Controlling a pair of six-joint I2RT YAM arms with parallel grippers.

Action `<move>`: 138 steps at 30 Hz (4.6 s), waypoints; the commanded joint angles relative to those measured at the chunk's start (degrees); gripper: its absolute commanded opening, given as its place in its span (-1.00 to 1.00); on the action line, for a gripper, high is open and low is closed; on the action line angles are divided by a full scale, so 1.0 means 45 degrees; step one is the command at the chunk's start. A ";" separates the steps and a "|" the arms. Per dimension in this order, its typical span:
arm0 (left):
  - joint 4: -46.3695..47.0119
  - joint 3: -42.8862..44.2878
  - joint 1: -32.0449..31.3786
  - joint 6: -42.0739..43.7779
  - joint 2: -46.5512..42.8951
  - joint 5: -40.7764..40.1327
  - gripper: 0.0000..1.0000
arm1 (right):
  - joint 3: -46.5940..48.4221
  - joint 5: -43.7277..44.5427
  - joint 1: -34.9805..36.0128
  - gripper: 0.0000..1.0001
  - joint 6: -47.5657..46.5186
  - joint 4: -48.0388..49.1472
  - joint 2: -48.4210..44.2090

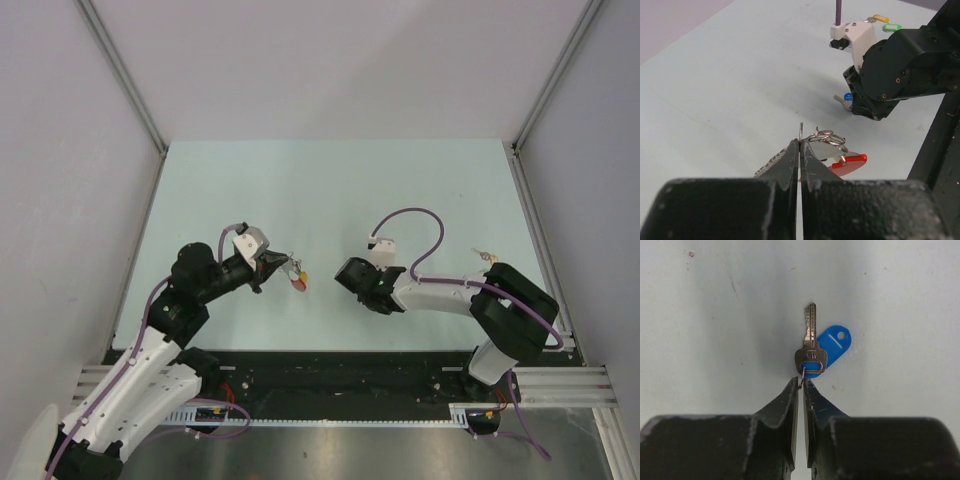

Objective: Put the keys on the keyring

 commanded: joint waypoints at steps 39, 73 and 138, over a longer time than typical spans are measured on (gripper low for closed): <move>0.0603 0.0823 0.0121 -0.0219 0.0436 0.1466 -0.99 | -0.0287 -0.1678 -0.0150 -1.00 -0.7545 0.1185 -0.4769; 0.1658 0.2582 0.0102 0.1051 0.2682 0.4787 -0.99 | 0.1569 -1.0806 -0.1478 -1.00 -1.4582 0.1596 -0.6353; 0.5857 0.1058 0.0082 -0.1233 0.3581 0.9691 -0.99 | 0.1529 -1.8757 -0.3140 -1.00 -1.7003 0.4253 -0.7545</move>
